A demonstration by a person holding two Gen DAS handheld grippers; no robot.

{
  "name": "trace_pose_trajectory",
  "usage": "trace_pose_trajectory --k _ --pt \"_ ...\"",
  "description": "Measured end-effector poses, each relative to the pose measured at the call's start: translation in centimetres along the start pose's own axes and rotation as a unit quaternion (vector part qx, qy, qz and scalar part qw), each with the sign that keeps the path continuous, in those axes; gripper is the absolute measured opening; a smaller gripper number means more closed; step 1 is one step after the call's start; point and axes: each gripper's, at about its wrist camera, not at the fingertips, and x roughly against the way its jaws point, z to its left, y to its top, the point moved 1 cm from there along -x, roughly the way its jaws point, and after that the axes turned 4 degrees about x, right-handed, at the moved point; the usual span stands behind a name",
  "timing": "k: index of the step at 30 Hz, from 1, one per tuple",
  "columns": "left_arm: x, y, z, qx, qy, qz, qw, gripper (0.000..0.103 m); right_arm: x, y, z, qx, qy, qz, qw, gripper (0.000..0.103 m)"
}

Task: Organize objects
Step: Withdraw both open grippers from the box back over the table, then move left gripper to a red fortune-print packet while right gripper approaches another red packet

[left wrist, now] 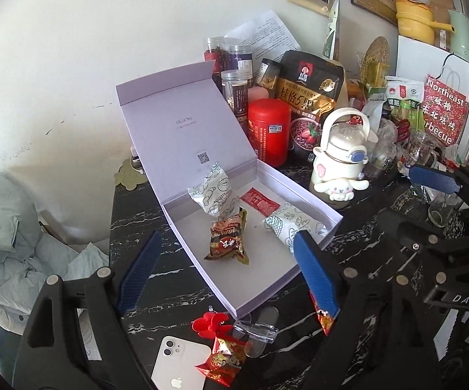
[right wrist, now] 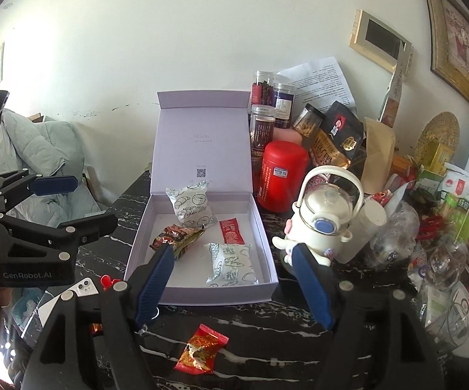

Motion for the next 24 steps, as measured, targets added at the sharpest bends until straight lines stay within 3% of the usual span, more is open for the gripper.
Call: trace_pose_trajectory --k 9,24 --pt "3.0 -1.9 -0.5 -0.005 0.004 -0.016 0.9999 0.092 2.8 -1.6 1.0 -0.007 0.006 -0.013 1.0 0.078" --pt "2.0 -6.9 -0.1 0.015 -0.006 0.034 0.9993 0.092 1.7 -6.5 2.6 -0.025 0.027 0.035 0.999 0.079"
